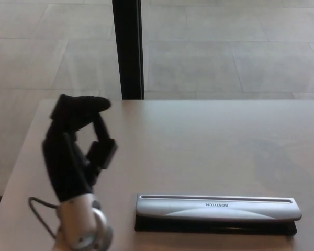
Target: A hole pucnch is kept on the middle on the desk infront of the robot and the robot uses both its hands as fists to press on it and use it
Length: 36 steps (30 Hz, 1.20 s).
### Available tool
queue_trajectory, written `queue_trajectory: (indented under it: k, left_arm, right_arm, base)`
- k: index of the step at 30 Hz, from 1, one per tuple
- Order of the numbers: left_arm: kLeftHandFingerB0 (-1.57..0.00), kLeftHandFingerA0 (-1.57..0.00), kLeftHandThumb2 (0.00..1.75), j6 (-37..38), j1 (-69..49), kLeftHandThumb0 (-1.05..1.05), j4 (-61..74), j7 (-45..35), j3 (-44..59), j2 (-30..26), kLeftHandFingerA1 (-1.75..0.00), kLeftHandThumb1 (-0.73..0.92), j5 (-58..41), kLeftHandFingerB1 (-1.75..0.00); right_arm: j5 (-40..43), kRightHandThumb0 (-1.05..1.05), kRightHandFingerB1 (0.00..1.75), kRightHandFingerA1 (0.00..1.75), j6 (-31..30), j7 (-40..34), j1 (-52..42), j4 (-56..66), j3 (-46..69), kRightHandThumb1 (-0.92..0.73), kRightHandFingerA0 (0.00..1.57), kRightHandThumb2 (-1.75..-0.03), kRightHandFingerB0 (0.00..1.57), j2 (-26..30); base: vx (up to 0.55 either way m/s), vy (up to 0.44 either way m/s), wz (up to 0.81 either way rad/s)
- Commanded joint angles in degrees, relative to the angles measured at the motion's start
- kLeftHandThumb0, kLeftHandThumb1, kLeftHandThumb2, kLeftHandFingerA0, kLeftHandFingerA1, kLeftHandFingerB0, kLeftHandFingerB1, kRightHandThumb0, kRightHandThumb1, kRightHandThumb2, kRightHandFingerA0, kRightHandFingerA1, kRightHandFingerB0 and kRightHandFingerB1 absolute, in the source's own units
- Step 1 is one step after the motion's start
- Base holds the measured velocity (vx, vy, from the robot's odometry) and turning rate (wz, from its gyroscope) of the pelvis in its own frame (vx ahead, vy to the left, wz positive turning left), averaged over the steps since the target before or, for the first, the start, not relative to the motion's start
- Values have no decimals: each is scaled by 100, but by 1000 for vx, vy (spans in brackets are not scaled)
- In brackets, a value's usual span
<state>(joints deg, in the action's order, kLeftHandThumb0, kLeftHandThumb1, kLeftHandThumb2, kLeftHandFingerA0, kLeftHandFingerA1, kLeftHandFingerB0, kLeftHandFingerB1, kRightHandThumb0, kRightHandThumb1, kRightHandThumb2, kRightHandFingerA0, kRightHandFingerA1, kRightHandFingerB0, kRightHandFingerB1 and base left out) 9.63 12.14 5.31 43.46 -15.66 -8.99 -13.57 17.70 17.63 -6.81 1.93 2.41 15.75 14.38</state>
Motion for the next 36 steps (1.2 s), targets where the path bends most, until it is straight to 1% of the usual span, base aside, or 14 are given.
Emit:
queue_trajectory:
  k: [1, 2, 3, 4, 8, 13, 16, 20, 21, 25, 27, 32, 34, 36]
  left_arm:
    - [-73, -92, 85, -3726, -1474, -24, 188, -2910, 3775, -3208, -175, 77, -3763, -141]
    - [-99, -130, 110, -3569, -1694, -38, -349, -3064, 4080, -3389, -140, 51, -3325, -120]
    - [-88, -105, 87, -3519, -1846, -42, -609, -3109, 4242, -3465, -174, 62, -3140, -142]
    - [-106, -132, 100, -3668, -1946, -53, -849, -3019, 4441, -3475, -141, 46, -3218, -122]
    - [-97, -111, 95, -3993, -2410, -37, -1811, -2951, 4908, -3532, -175, 44, -3157, -140]
    - [-123, -141, 103, -3622, -2949, -42, -2601, -3125, 5236, -3358, -145, 33, -3006, -130]
    - [-99, -115, 101, -3153, -3265, -37, -3113, -3157, 5151, -3207, -161, 37, -2611, -89]
    - [-101, -116, 105, -2915, -3159, -31, -3706, -3016, 4932, -2960, -173, 32, -2348, -131]
    - [-101, -114, 111, -2866, -3212, -31, -3749, -3033, 4926, -2850, -175, 31, -2351, -143]
    - [-91, -112, 99, -2585, -3359, -33, -3948, -2812, 4761, -2210, -175, 38, -2228, -148]
    - [-75, -91, 93, -2280, -3423, -28, -4270, -2772, 4756, -1708, -162, 45, -2236, -93]
    - [-75, -97, 81, -1919, -3750, -35, -4527, -2688, 4602, -914, -158, 52, -1969, -86]
    - [-79, -97, 84, -2103, -3799, -32, -4522, -2704, 4454, -801, -155, 52, -1859, -83]
    - [-74, -92, 75, -2351, -3909, -32, -4265, -2763, 4197, -840, -118, 55, -1634, -78]
  right_arm:
    - [1631, -41, 114, 175, -2283, 1501, -614, -2154, 3122, -53, 103, -89, 95, 3192]
    - [1639, -40, 114, 174, -2280, 1256, -695, -2693, 3438, -51, 106, -92, 92, 3336]
    - [1626, -40, 113, 174, -2220, 1083, -752, -2987, 3616, -49, 104, -94, 91, 3393]
    - [1658, -39, 113, 175, -2044, 988, -802, -3318, 3785, -51, 103, -94, 93, 3417]
    - [1531, -43, 123, 173, -1648, 456, -1072, -4296, 4091, -49, 109, -97, 87, 3442]
    - [1554, -51, 115, 144, -1204, 244, -1217, -5303, 4209, -50, 140, -111, 96, 3353]
    - [1483, -47, 117, 142, -941, 139, -1224, -5916, 4100, -52, 135, -116, 99, 3130]
    - [1395, -40, 122, 172, -617, -43, -1130, -6275, 3992, -49, 108, -111, 95, 2774]
    - [1345, -42, 100, 135, -503, -98, -1093, -6405, 3937, -53, 129, -112, 93, 2678]
    - [1199, -45, 71, 170, -453, -550, -805, -6572, 3738, -68, 106, -74, 86, 2192]
    - [1437, -46, 78, 173, -587, -528, -687, -6426, 3869, -67, 99, -68, 63, 1767]
    - [2246, -41, 85, 169, -1055, -555, -324, -6716, 4677, -68, 72, -62, 60, 1371]
    - [2066, -42, 84, 129, -940, -439, -394, -6731, 4602, -47, 111, -97, 69, 1138]
    - [2044, -36, 81, 175, -955, -418, -364, -6795, 4663, -57, 100, -72, 73, 1016]
  base:
    - [0, 0, 0]
    - [0, 0, 0]
    - [0, 0, 0]
    - [0, 0, 0]
    - [0, 0, 0]
    - [0, 0, 0]
    - [0, 0, 0]
    - [0, 0, 0]
    - [0, 0, 0]
    - [0, 0, 0]
    - [0, 0, 0]
    - [0, 0, 0]
    - [0, 0, 0]
    - [0, 0, 0]
